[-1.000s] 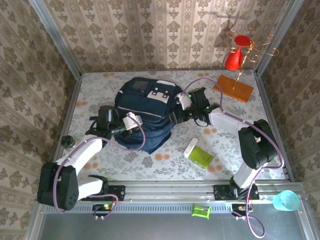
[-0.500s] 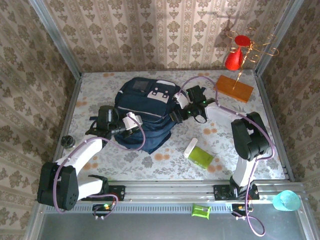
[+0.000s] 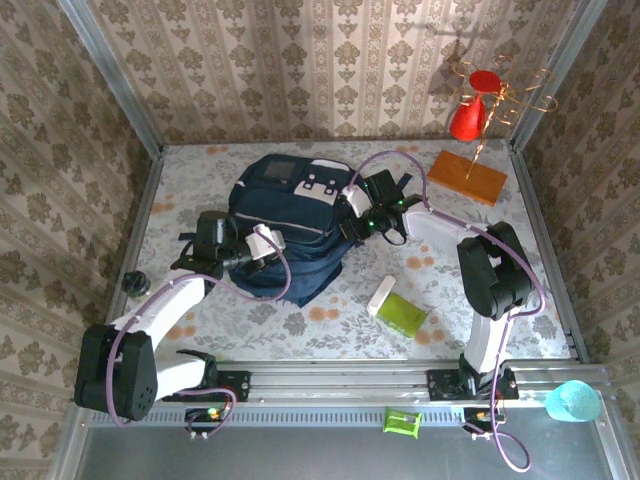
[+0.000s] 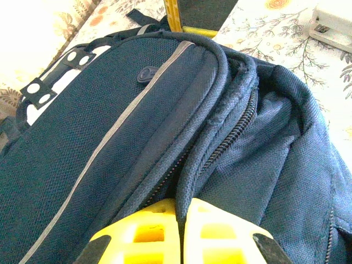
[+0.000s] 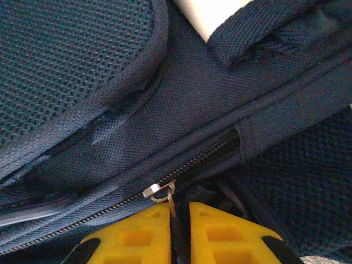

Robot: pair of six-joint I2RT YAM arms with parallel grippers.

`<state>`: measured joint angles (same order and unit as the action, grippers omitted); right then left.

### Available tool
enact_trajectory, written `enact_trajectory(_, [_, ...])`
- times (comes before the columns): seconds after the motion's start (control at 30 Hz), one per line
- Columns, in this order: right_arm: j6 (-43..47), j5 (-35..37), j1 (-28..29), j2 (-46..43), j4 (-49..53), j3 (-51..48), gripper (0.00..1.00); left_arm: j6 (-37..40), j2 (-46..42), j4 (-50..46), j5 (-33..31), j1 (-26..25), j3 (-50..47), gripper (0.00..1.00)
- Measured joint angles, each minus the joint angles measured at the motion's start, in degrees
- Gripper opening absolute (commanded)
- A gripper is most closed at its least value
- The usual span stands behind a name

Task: Pack the student bag

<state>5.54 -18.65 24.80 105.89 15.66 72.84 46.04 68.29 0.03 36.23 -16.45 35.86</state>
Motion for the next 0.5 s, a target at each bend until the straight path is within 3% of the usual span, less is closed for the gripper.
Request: enact_trajectory(0.5, [-7.61, 0.85, -1.62, 0.46, 0.9, 2.23, 0.0, 0.04, 0.0, 0.42, 0.26, -0.02, 0.0, 0.0])
